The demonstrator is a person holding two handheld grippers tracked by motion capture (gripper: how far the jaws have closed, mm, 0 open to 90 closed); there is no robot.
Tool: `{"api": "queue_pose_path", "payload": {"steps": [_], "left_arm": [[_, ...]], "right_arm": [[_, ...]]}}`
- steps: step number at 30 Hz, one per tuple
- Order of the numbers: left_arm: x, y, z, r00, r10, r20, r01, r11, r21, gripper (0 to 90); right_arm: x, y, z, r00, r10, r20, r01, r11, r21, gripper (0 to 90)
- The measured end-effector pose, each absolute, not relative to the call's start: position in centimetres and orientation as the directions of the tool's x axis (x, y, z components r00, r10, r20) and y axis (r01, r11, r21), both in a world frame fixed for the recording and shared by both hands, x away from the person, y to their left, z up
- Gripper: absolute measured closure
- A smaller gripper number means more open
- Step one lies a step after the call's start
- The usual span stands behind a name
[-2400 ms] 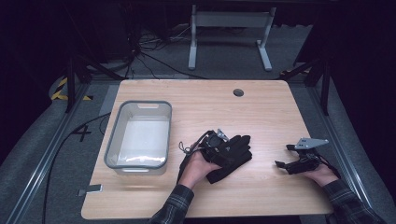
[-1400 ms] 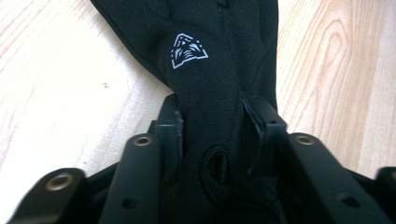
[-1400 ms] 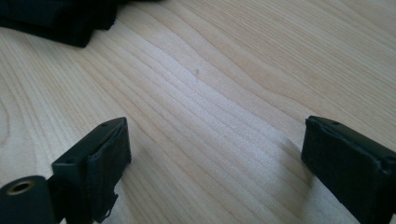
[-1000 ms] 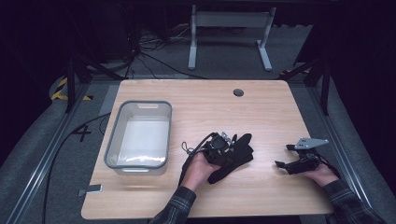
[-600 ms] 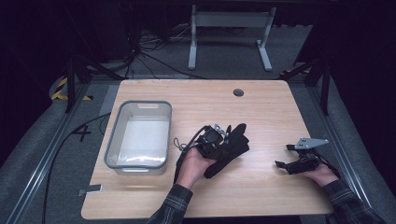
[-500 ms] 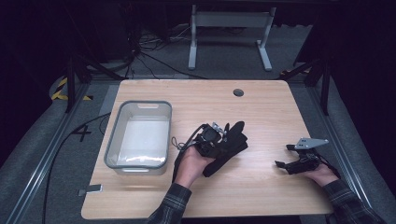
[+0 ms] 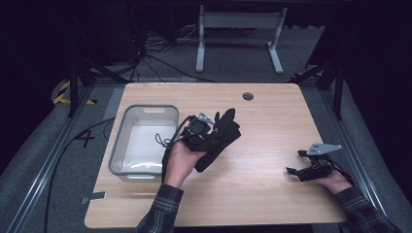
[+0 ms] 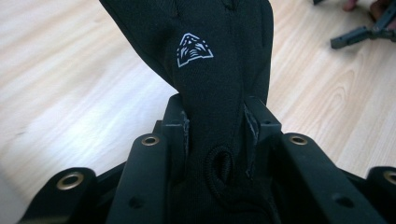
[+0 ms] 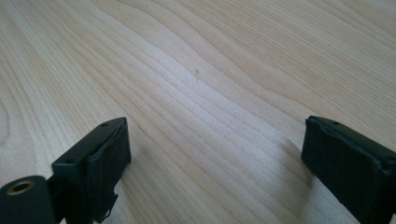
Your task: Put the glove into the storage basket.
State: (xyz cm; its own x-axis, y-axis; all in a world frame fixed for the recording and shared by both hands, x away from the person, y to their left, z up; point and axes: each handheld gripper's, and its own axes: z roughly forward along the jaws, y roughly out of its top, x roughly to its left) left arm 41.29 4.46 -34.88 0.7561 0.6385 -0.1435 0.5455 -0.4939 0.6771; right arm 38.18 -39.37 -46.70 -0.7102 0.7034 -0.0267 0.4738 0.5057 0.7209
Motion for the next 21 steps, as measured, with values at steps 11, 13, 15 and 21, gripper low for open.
{"api": "queue_pose_path", "payload": {"steps": [11,13,15,21], "left_arm": [[41.5,10.1,-33.1,0.684,0.717,-0.135,0.573,-0.414,0.707,67.3],[41.5,11.2,-33.0,0.667,0.733,-0.134,0.58,-0.398,0.711,67.3],[41.4,12.6,-33.0,0.646,0.751,-0.134,0.589,-0.379,0.714,67.3],[41.3,14.7,-33.2,0.612,0.78,-0.134,0.605,-0.352,0.714,67.3]], "right_arm": [[38.2,-39.4,-46.7,-0.709,0.705,-0.026,0.475,0.504,0.721,8.6],[38.2,-39.4,-46.7,-0.709,0.705,-0.026,0.475,0.504,0.721,8.6],[38.2,-39.4,-46.7,-0.708,0.705,-0.026,0.475,0.504,0.721,8.6],[38.2,-39.4,-46.7,-0.706,0.707,-0.027,0.475,0.502,0.723,8.6]]}}
